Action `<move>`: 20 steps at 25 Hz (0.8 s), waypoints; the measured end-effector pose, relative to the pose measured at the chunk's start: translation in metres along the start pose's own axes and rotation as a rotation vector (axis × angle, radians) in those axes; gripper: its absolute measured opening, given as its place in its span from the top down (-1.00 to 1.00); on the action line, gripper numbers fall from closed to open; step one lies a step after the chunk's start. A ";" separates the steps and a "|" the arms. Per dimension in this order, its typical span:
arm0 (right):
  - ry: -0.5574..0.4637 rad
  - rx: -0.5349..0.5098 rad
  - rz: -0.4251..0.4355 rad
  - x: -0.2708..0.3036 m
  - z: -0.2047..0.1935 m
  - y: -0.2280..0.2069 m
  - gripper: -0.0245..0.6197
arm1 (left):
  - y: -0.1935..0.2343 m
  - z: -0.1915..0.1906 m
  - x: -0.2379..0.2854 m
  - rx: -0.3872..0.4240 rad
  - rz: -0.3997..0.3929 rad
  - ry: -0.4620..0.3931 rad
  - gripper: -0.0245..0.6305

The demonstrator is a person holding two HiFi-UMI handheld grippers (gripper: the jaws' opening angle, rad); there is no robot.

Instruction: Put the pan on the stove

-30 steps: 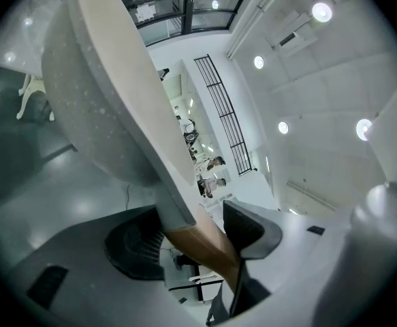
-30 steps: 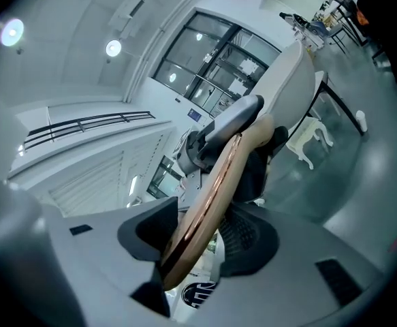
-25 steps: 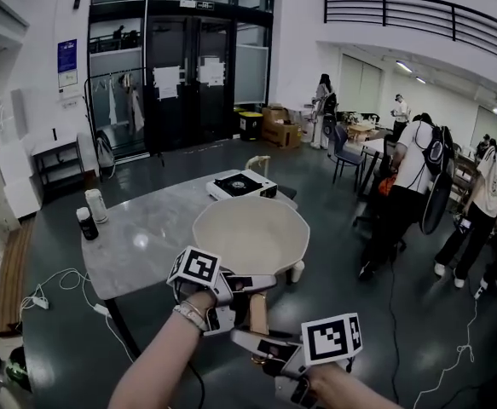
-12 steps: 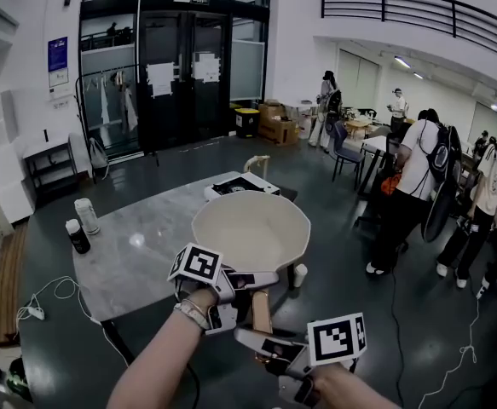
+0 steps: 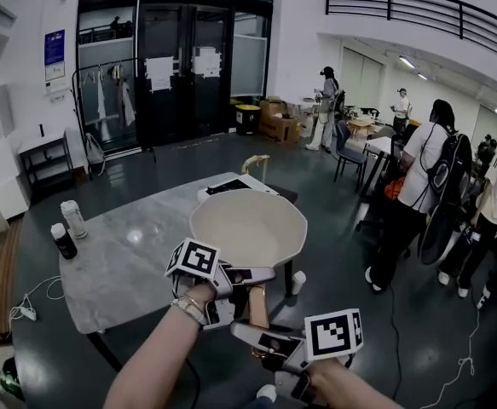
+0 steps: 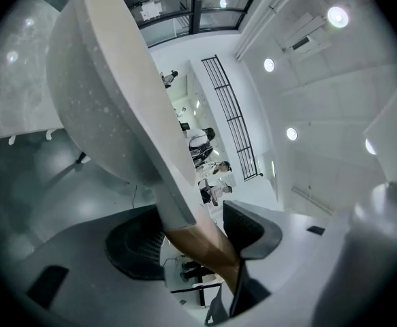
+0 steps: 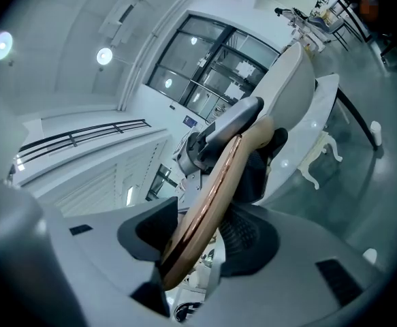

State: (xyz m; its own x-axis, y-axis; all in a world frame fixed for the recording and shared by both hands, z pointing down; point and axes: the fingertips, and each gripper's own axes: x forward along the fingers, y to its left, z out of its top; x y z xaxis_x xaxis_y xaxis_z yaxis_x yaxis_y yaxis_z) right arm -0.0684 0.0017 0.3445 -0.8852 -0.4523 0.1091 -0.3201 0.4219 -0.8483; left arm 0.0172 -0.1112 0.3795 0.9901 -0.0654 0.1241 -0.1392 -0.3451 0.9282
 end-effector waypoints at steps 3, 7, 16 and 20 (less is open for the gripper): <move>0.013 0.000 -0.016 0.005 0.026 -0.019 0.30 | 0.012 0.028 0.008 -0.006 0.011 0.008 0.11; 0.028 0.013 -0.037 0.008 0.055 -0.046 0.30 | 0.030 0.059 0.023 -0.022 0.035 0.010 0.11; 0.068 -0.001 -0.013 0.018 0.128 -0.088 0.30 | 0.054 0.136 0.055 -0.022 0.072 -0.024 0.11; 0.083 -0.018 -0.005 0.021 0.154 -0.103 0.30 | 0.062 0.165 0.064 -0.014 0.078 -0.047 0.11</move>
State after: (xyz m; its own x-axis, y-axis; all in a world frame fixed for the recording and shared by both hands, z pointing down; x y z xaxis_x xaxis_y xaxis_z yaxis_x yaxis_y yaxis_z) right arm -0.0017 -0.1722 0.3543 -0.9081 -0.3883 0.1565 -0.3301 0.4341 -0.8382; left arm 0.0687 -0.2916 0.3868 0.9742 -0.1360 0.1798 -0.2153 -0.3240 0.9212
